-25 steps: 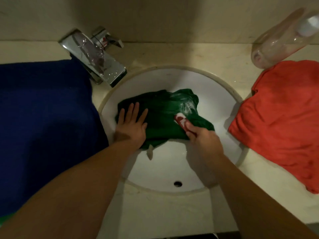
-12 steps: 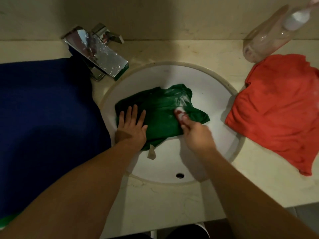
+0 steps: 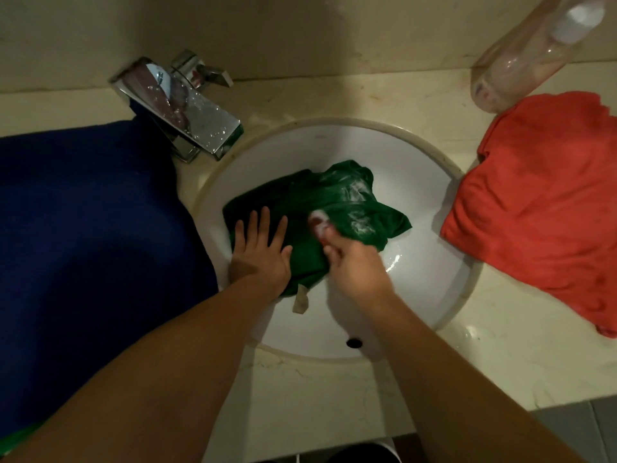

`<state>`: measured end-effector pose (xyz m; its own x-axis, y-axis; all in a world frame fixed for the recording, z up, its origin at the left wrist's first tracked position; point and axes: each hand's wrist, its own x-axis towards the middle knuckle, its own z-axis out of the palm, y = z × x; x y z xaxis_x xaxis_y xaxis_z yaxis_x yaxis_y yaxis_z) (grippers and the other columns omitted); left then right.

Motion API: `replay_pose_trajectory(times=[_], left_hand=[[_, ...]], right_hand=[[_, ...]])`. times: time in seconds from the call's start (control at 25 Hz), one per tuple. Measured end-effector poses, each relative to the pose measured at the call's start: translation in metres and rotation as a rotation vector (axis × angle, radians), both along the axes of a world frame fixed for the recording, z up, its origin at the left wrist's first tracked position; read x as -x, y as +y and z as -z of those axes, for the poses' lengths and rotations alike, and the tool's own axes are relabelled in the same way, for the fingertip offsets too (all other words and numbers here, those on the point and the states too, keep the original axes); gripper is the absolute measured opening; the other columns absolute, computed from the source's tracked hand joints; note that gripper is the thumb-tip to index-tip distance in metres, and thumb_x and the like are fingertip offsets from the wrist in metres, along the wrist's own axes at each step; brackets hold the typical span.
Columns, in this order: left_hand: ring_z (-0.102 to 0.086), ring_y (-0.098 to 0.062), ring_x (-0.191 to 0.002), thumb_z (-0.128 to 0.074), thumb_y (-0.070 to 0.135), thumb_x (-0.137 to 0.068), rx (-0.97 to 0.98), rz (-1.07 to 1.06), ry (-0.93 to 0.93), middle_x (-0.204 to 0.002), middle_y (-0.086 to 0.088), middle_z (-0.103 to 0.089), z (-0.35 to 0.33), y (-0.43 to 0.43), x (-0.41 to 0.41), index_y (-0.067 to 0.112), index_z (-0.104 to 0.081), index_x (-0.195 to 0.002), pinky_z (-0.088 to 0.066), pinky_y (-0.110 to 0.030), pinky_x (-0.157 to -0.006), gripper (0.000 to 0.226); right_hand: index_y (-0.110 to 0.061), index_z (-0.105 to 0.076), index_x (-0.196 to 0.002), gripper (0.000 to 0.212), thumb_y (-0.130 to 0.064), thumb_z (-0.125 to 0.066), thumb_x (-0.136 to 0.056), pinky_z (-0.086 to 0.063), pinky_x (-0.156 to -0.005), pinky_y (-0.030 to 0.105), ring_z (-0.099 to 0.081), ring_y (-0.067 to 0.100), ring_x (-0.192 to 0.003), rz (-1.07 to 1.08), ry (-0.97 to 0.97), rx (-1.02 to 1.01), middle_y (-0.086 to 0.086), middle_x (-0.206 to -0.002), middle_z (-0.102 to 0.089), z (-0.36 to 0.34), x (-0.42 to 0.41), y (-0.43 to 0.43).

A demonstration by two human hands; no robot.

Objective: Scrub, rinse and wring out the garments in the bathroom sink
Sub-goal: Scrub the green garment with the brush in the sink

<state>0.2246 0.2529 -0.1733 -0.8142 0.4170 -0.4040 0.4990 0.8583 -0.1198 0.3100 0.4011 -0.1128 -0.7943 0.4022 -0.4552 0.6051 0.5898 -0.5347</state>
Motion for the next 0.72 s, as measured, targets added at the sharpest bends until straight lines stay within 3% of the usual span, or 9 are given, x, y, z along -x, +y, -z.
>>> replay_pose_trajectory(times=[0.12, 0.16, 0.24, 0.36, 0.44, 0.52, 0.72], left_hand=[[0.017, -0.032, -0.154, -0.004, 0.049, -0.105, 0.012, -0.005, 0.007, -0.166, -0.011, 0.023, 0.002, -0.002, 0.002, 0.027, 0.019, -0.158, 0.012, -0.054, -0.122, 0.062], [0.017, -0.032, -0.154, -0.003, 0.049, -0.105, 0.015, -0.005, 0.0, -0.166, -0.011, 0.023, 0.002, -0.002, 0.002, 0.028, 0.02, -0.158, 0.012, -0.054, -0.122, 0.061], [0.016, -0.032, -0.154, -0.003, 0.049, -0.105, 0.01, -0.008, -0.011, -0.166, -0.011, 0.023, 0.0, 0.0, 0.0, 0.029, 0.021, -0.157, 0.011, -0.054, -0.122, 0.061], [0.016, -0.032, -0.154, -0.003, 0.049, -0.105, -0.001, -0.008, -0.015, -0.166, -0.011, 0.024, 0.0, 0.003, -0.004, 0.028, 0.021, -0.156, 0.01, -0.054, -0.123, 0.061], [0.016, -0.032, -0.154, -0.004, 0.05, -0.105, -0.003, -0.011, -0.014, -0.166, -0.011, 0.023, 0.001, 0.003, -0.006, 0.027, 0.021, -0.157, 0.01, -0.054, -0.123, 0.062], [0.016, -0.032, -0.154, -0.004, 0.05, -0.104, 0.003, -0.02, -0.005, -0.166, -0.011, 0.023, 0.002, 0.003, -0.004, 0.028, 0.02, -0.158, 0.011, -0.053, -0.122, 0.063], [0.016, -0.032, -0.154, -0.003, 0.05, -0.104, -0.009, -0.003, -0.023, -0.166, -0.012, 0.024, -0.001, 0.002, -0.004, 0.03, 0.022, -0.157, 0.01, -0.054, -0.122, 0.061]], right_hand=[[-0.047, -0.06, -0.132, 0.031, -0.036, -0.05, -0.105, -0.054, -0.073, 0.023, -0.063, 0.008, -0.078, -0.029, -0.013, -0.016, -0.007, -0.104, -0.068, -0.009, -0.013, 0.019], [-0.048, -0.06, -0.131, 0.032, -0.035, -0.052, -0.103, -0.054, -0.071, 0.027, -0.063, 0.011, -0.076, 0.036, -0.079, -0.097, -0.005, -0.1, -0.069, -0.01, -0.016, 0.045], [-0.043, -0.06, -0.136, 0.035, -0.037, -0.052, -0.102, -0.053, -0.077, 0.038, -0.062, 0.026, -0.08, 0.107, -0.207, -0.292, 0.009, -0.099, -0.068, -0.013, -0.017, 0.089], [-0.038, -0.059, -0.14, 0.035, -0.032, -0.047, -0.107, -0.046, -0.075, 0.035, -0.058, 0.021, -0.075, 0.15, -0.154, -0.142, 0.008, -0.099, -0.064, -0.011, -0.002, 0.066], [-0.042, -0.056, -0.139, 0.034, -0.035, -0.045, -0.107, -0.046, -0.073, 0.032, -0.06, 0.015, -0.075, -0.001, -0.067, -0.034, -0.001, -0.094, -0.064, -0.007, -0.003, 0.018], [-0.046, -0.054, -0.136, 0.032, -0.037, -0.047, -0.106, -0.052, -0.078, 0.034, -0.064, 0.018, -0.081, -0.087, -0.034, -0.051, -0.002, -0.096, -0.066, -0.004, -0.014, 0.007], [-0.04, -0.06, -0.137, 0.035, -0.036, -0.05, -0.104, -0.056, -0.086, 0.046, -0.066, 0.035, -0.089, 0.133, -0.235, -0.254, 0.013, -0.104, -0.069, -0.008, -0.007, 0.098]])
